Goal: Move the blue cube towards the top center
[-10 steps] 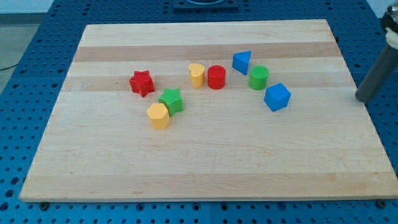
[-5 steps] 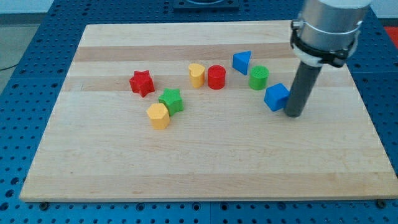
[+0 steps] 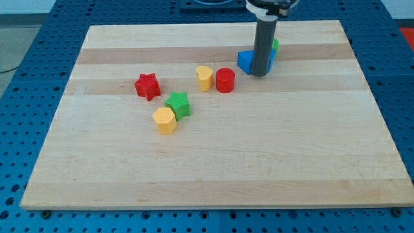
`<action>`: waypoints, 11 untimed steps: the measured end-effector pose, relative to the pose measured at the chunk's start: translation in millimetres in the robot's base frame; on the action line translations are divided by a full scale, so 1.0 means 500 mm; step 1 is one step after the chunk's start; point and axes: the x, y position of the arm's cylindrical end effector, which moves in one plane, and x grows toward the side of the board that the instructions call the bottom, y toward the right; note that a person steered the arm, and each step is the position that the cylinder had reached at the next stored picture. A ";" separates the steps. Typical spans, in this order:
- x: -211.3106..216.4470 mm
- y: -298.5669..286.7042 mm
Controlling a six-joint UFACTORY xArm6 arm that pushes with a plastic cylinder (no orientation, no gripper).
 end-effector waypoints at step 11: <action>-0.187 0.045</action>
